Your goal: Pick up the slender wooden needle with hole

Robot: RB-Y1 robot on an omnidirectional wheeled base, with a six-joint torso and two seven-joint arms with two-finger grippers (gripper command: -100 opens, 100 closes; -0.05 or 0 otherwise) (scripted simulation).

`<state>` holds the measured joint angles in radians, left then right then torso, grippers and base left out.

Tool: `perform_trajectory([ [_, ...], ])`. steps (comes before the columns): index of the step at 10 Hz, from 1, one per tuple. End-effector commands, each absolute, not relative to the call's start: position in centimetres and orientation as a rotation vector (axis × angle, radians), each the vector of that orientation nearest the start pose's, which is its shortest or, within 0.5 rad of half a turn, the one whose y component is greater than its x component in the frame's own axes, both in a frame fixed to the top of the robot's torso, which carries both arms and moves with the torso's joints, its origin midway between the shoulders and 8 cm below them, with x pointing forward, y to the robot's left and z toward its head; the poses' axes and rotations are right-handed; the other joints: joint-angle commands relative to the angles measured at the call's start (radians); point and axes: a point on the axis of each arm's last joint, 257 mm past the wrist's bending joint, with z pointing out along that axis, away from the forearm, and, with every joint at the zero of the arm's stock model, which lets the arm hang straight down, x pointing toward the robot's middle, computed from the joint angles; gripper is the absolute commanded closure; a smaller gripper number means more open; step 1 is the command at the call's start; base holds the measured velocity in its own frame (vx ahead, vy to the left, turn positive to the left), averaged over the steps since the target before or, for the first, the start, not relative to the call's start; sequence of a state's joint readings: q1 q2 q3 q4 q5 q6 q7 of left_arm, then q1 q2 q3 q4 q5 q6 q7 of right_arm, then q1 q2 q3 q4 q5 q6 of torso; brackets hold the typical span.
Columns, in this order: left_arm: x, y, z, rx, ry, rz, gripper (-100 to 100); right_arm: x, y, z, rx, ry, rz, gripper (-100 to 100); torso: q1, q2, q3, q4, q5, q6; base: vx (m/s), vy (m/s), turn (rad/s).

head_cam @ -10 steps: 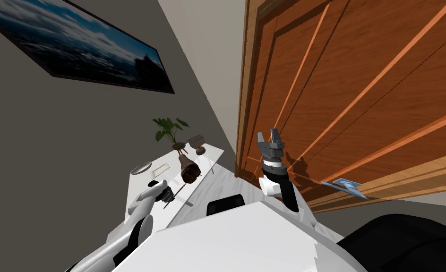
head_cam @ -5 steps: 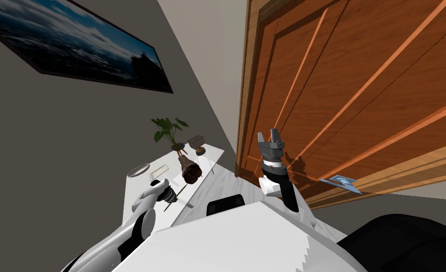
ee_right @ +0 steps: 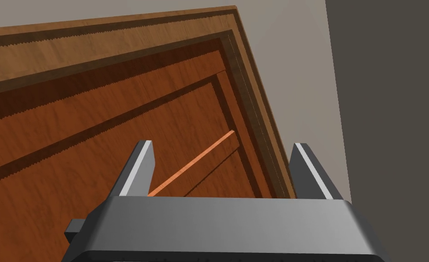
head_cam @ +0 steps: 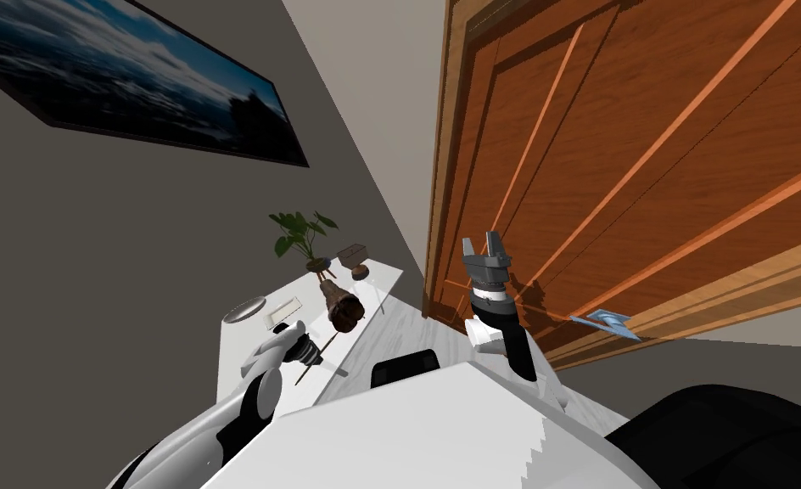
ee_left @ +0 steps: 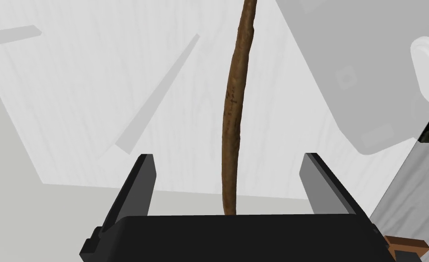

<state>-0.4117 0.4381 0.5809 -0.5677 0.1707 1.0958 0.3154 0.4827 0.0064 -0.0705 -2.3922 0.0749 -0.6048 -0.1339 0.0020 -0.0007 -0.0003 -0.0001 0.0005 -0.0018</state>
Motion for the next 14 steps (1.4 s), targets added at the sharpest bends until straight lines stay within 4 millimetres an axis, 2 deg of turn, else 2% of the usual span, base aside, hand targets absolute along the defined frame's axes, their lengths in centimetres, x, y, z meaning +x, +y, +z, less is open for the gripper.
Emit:
perform_trajectory([
  [1,32.1,47.8,-52.2,-2.977,0.929,-0.063,-100,29.7,-27.6,9.4,0.454,0.472,1.365,0,0.000,0.000,0.000,0.000,0.000,0.000,0.000,0.010,-0.020],
  [3,32.1,47.7,-52.2,-2.984,0.924,-0.061,-100,29.7,-27.6,9.4,0.454,0.472,1.365,0,0.000,0.000,0.000,0.000,0.000,0.000,0.004,0.025,-0.036],
  [4,32.0,47.7,-52.2,-2.987,0.922,-0.059,0,29.7,-27.6,9.4,0.454,0.472,1.365,0,0.000,0.000,0.000,0.000,0.000,0.000,0.000,0.000,0.000],
  [5,33.3,46.1,-52.3,-2.981,0.963,-0.093,-100,29.7,-27.6,9.4,0.454,0.472,1.365,0,-0.001,0.000,0.000,0.000,0.000,0.000,0.053,0.018,0.336],
  [7,33.2,46.0,-52.4,-2.957,1.007,-0.064,-100,29.7,-27.6,9.4,0.454,0.472,1.365,0,-0.001,-0.004,-0.002,-0.001,0.000,0.000,0.051,0.003,0.132],
  [8,34.5,44.3,-52.4,-2.957,1.036,-0.104,-100,29.7,-27.6,9.4,0.454,0.472,1.365,0,-0.001,-0.003,-0.002,-0.001,0.000,0.000,0.068,0.011,0.263],
  [10,34.3,44.2,-52.6,-2.926,1.091,-0.067,-100,29.7,-27.6,9.4,0.454,0.472,1.365,0,-0.001,-0.004,-0.003,-0.001,0.000,0.000,0.050,-0.003,0.155],
  [11,35.5,42.5,-52.6,-2.929,1.115,-0.111,-100,29.7,-27.6,9.4,0.454,0.472,1.365,0,-0.001,-0.003,-0.002,-0.001,0.000,0.000,0.056,0.017,0.390],
  [13,35.3,42.4,-52.8,-2.893,1.174,-0.071,-100,29.7,-27.6,9.4,0.454,0.472,1.365,0,0.000,-0.004,-0.002,-0.001,0.000,0.000,0.053,0.000,0.078],
  [14,36.4,40.7,-52.8,-2.897,1.197,-0.115,-100,29.7,-27.6,9.4,0.454,0.472,1.365,0,-0.001,-0.003,-0.002,-0.001,0.000,0.001,0.066,-0.006,0.300],
])
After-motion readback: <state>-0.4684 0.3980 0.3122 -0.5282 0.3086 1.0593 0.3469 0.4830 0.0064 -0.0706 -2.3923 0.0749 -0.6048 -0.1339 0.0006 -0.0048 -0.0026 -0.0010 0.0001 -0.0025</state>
